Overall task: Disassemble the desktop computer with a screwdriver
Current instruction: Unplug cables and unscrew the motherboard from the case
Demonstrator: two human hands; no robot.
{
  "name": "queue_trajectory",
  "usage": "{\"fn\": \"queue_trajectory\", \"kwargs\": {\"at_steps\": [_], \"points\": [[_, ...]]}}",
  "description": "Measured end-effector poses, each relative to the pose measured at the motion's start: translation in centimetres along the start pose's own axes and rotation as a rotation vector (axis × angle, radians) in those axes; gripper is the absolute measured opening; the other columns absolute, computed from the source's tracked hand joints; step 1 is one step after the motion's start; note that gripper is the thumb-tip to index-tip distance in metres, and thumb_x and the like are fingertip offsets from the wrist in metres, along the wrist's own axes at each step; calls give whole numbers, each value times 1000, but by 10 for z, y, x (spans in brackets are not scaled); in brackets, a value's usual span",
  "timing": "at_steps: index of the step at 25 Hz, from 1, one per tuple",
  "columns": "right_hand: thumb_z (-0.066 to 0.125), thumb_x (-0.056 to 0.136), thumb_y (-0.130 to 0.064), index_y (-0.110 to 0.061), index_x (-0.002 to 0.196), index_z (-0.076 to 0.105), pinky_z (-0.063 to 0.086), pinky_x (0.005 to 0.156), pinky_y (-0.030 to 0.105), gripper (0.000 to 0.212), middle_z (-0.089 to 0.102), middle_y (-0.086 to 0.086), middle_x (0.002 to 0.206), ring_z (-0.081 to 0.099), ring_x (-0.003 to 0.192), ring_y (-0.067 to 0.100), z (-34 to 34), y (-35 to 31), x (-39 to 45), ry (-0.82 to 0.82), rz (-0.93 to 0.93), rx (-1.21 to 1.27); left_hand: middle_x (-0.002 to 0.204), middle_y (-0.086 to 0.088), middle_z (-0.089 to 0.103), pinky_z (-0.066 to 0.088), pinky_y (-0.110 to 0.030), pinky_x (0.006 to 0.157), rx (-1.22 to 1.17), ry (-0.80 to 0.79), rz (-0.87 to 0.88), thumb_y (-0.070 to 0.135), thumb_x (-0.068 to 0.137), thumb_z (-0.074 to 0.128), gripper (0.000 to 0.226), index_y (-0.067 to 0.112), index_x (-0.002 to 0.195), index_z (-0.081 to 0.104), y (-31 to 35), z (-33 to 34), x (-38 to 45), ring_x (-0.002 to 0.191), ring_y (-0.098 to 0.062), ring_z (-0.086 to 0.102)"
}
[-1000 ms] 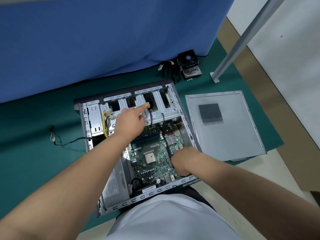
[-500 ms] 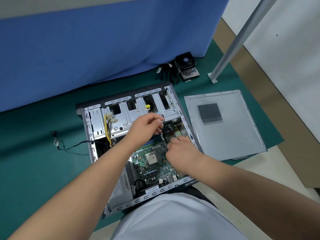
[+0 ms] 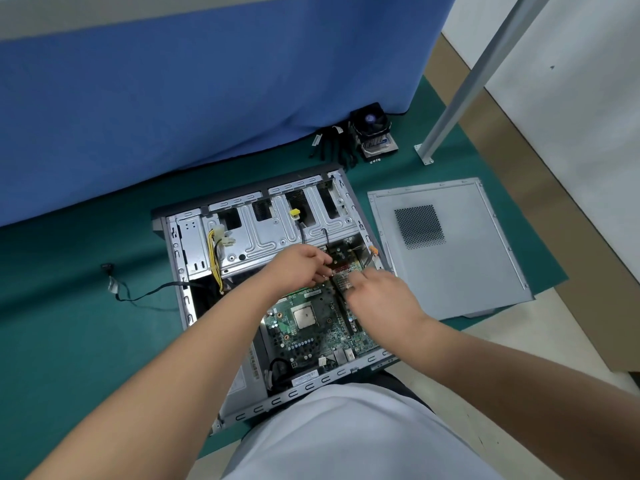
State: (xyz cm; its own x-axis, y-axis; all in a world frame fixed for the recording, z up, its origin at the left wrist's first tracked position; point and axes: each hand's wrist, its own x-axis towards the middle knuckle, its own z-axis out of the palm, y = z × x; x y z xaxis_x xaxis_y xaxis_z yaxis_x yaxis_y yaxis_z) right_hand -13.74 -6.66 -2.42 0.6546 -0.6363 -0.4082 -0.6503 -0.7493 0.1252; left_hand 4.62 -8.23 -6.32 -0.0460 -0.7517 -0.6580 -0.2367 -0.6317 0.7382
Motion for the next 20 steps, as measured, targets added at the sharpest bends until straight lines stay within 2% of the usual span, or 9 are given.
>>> {"fn": "queue_trajectory", "kwargs": {"at_steps": [3,6,8,12,15,17,20], "points": [[64,80,-1,-16,99,76,51,88,39,27,62,4,105,56,98,25,-10,12,0,42,12,1,108,1,74,54,-34,85,194,13,-26,9,105,48,23,22,106,67,-11,-11,-4,98,-17,69],[61,83,-1,-15,100,74,49,86,38,26,60,4,105,55,96,24,-11,24,5,79,34,-2,116,-1,71,49,-28,80,259,-4,-45,1,99,48,29,24,104,65,-18,-11,1,102,-17,66],[61,83,-1,-15,98,74,47,85,37,24,60,4,104,55,95,24,-17,26,6,112,58,7,115,-2,72,48,-27,78,274,3,-50,-1,98,47,32,25,101,65,-22,-10,1,96,-13,65],[72,75,-1,-13,86,77,48,73,37,17,59,3,88,55,82,23,-44,45,10,304,84,22,114,-3,72,52,-33,85,277,29,-37,3,101,49,27,23,102,66,-26,-9,-4,102,-20,67],[70,79,-1,-12,90,76,50,77,38,18,59,3,92,55,86,23,-52,56,16,302,-72,-5,112,-2,74,56,-45,93,130,116,70,8,105,47,27,24,103,68,-15,2,-6,101,-28,71],[65,84,-3,-12,102,75,51,88,38,22,60,3,103,56,97,24,-51,55,20,249,-180,-3,113,1,76,57,-42,96,-70,137,153,19,108,48,24,26,106,71,-1,8,-7,100,-20,73],[61,86,0,-10,112,72,49,99,40,30,61,4,114,55,109,25,-42,52,24,178,-312,39,108,-2,78,58,-35,95,-516,6,176,30,108,50,28,16,113,74,18,13,-6,96,-14,73]]}}
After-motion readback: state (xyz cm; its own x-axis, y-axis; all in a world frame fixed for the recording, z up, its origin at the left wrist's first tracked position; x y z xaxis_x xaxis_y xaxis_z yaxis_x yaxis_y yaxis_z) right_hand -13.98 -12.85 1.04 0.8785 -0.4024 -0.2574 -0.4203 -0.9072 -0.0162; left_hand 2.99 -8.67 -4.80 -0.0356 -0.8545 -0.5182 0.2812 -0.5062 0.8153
